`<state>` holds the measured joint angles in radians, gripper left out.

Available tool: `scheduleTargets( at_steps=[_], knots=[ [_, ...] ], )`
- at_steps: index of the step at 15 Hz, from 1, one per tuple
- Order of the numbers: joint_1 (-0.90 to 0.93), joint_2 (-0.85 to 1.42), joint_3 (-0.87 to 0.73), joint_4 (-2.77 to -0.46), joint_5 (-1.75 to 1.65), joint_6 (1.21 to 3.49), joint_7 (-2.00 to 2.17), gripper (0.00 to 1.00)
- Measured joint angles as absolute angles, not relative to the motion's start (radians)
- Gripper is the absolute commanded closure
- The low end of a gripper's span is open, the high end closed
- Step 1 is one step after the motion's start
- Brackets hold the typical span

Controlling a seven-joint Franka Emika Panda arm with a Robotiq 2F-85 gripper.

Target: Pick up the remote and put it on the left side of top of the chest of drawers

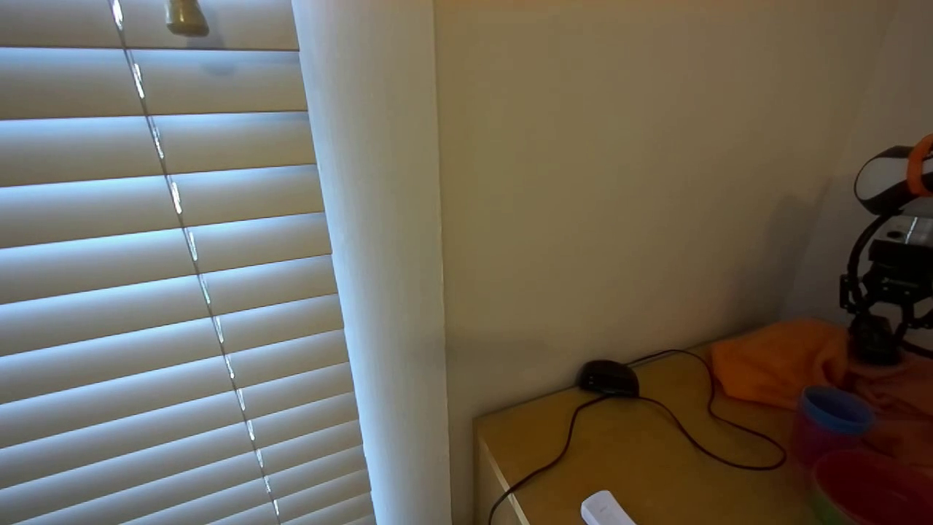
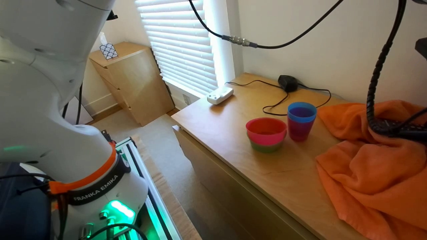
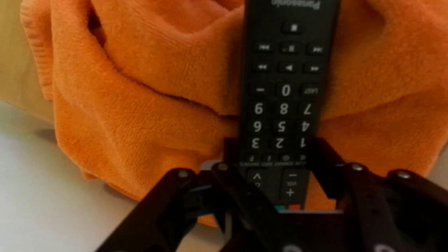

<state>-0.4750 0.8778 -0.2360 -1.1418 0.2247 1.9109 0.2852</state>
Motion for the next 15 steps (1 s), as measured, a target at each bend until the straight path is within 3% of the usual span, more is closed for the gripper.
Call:
scheduleTargets(
  at_steps=[5, 15],
  knots=[
    [-0.436, 0.76, -0.201, -1.231, 0.229, 1.916, 0.267, 0.7],
    [-0.232, 0.418, -0.187, -1.682, 0.229, 2.095, 0.373, 0.7]
  ],
)
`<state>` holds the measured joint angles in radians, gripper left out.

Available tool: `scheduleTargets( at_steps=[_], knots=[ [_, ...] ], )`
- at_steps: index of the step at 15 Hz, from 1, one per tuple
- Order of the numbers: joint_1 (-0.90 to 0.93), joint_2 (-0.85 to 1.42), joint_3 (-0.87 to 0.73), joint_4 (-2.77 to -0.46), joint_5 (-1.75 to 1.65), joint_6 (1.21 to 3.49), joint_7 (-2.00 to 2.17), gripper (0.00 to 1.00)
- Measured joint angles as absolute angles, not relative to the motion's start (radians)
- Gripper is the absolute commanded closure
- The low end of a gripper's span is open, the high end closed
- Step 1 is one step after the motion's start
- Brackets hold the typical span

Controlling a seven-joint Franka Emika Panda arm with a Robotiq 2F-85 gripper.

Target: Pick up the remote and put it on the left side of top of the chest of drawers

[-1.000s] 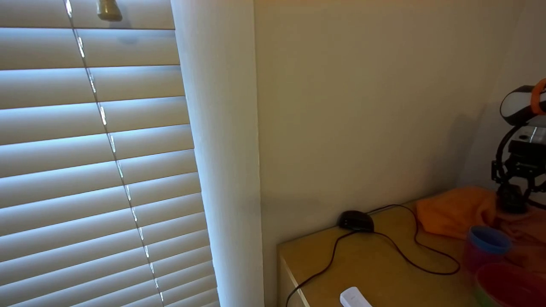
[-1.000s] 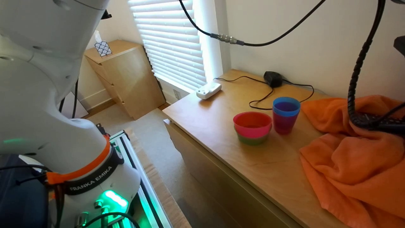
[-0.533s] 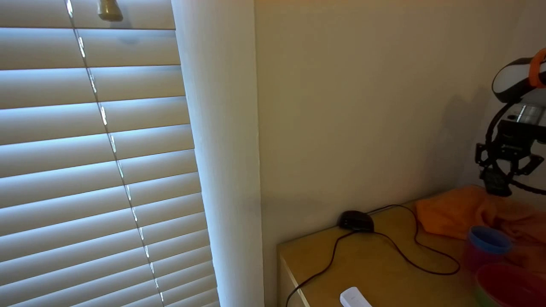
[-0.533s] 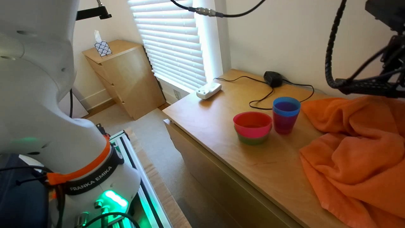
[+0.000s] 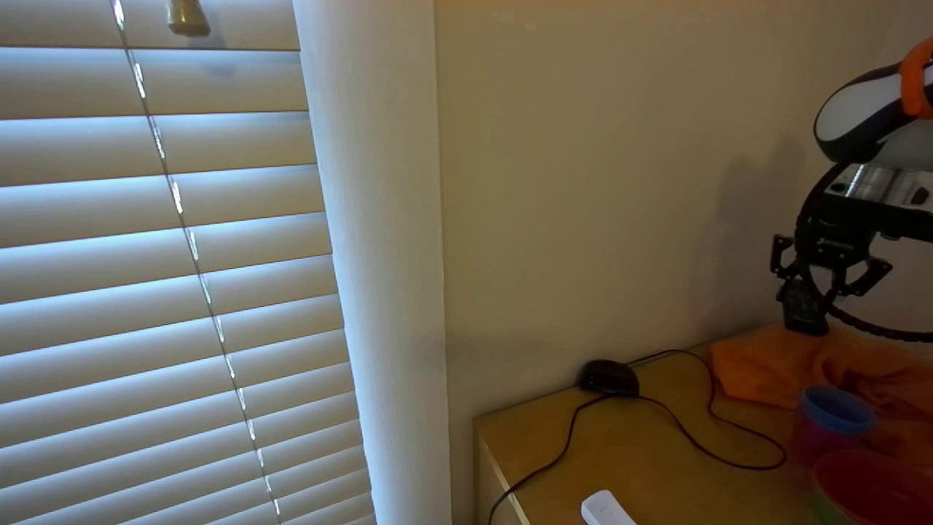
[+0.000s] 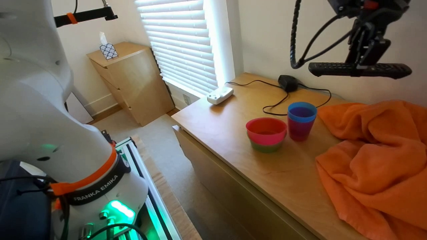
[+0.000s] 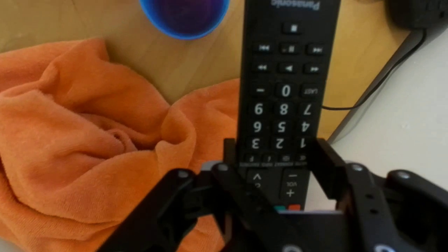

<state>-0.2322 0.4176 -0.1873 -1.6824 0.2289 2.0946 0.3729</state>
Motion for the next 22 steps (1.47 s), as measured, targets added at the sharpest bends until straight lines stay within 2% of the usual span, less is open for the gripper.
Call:
scheduleTargets(
  at_steps=[12, 16, 21, 22],
  knots=[
    [-0.092, 0.005, -0.093, -2.331, 0.327, 2.423, 0.408, 0.7],
    [-0.035, -0.139, -0.014, -2.538, 0.319, 2.455, 0.426, 0.7],
    [0.06, -0.291, 0.121, -2.781, 0.283, 2.614, 0.413, 0.7],
    [0.08, -0.299, 0.127, -2.78, 0.299, 2.626, 0.406, 0.45]
  ],
)
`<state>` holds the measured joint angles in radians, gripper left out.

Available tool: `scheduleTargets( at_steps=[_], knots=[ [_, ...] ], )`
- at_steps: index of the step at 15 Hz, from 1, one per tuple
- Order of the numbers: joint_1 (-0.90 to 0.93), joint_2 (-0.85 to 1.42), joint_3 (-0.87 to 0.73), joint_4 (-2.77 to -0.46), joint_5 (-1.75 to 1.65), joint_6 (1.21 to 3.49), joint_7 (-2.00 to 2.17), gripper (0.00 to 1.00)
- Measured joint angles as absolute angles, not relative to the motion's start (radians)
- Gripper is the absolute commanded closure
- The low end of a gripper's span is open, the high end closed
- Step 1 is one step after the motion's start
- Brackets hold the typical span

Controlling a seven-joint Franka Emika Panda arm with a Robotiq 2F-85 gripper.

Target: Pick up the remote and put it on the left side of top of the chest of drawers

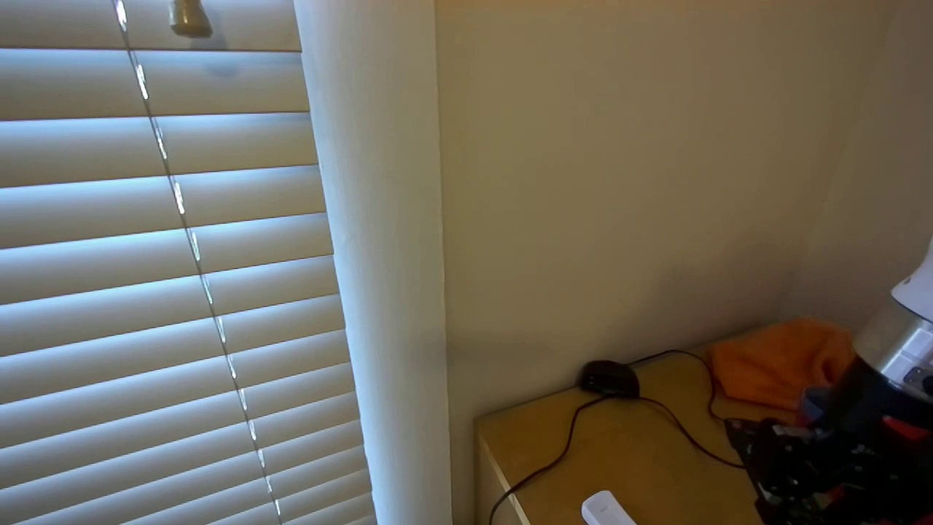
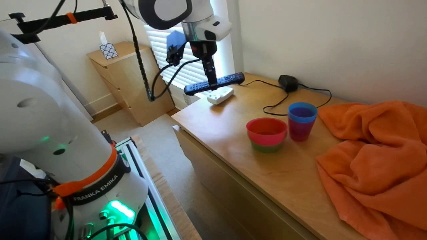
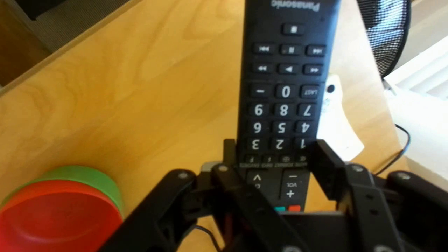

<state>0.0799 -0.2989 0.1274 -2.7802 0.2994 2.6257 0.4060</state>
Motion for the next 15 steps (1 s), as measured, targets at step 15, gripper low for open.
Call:
scheduleTargets(
  at_steps=[15],
  knots=[
    [0.072, -0.218, -0.036, -2.679, 0.31, 2.279, -0.065, 0.7]
  ],
)
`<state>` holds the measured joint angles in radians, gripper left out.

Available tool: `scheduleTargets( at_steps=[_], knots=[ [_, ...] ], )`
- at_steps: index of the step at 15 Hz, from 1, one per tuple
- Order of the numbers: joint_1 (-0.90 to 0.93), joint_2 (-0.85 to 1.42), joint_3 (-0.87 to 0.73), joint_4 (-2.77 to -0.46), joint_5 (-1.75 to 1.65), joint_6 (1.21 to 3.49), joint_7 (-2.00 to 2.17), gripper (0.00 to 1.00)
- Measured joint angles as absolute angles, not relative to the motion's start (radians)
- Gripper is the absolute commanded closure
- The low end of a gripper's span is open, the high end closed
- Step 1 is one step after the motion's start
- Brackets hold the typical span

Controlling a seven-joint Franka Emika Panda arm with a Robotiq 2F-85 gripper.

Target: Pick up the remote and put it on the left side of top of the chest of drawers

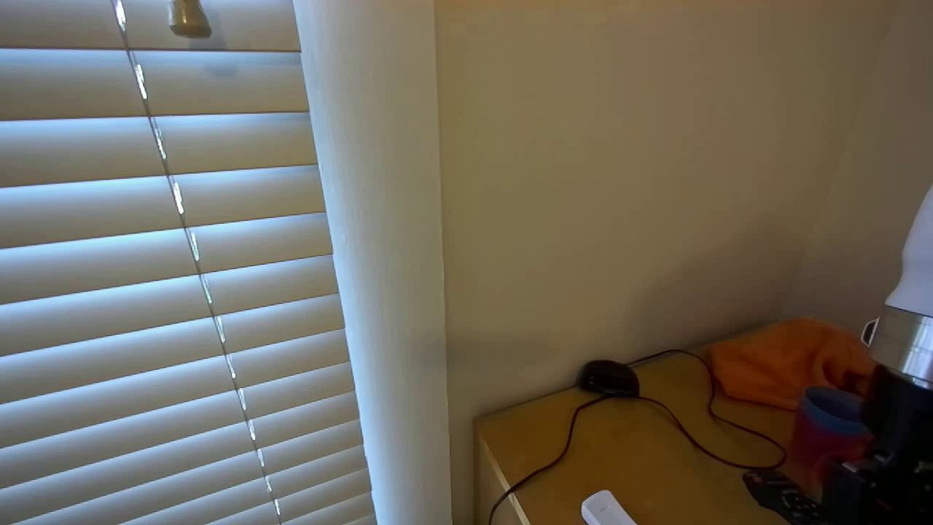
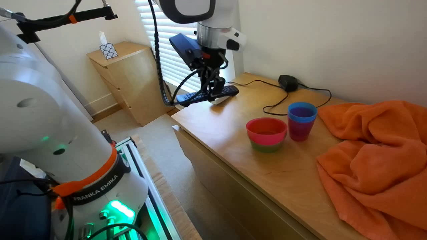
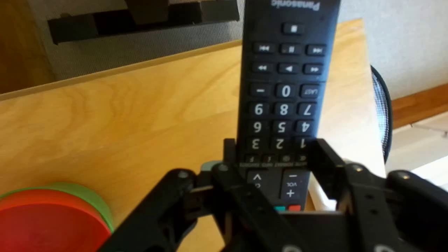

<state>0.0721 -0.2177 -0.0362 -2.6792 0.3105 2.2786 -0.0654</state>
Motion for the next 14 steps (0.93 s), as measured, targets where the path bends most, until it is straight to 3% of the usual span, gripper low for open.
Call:
scheduleTargets(
  at_steps=[5, 6, 10, 11, 14],
  knots=[
    [0.05, -0.019, -0.014, -2.485, 0.09, 2.154, -0.064, 0.7],
    [0.051, 0.026, -0.002, -2.438, 0.038, 2.141, -0.047, 0.45],
    [0.064, 0.148, 0.024, -2.314, -0.079, 2.123, 0.016, 0.45],
    [0.064, 0.156, 0.025, -2.308, -0.083, 2.122, 0.016, 0.7],
    [0.063, 0.16, 0.025, -2.304, -0.087, 2.131, 0.016, 0.7]
  ],
)
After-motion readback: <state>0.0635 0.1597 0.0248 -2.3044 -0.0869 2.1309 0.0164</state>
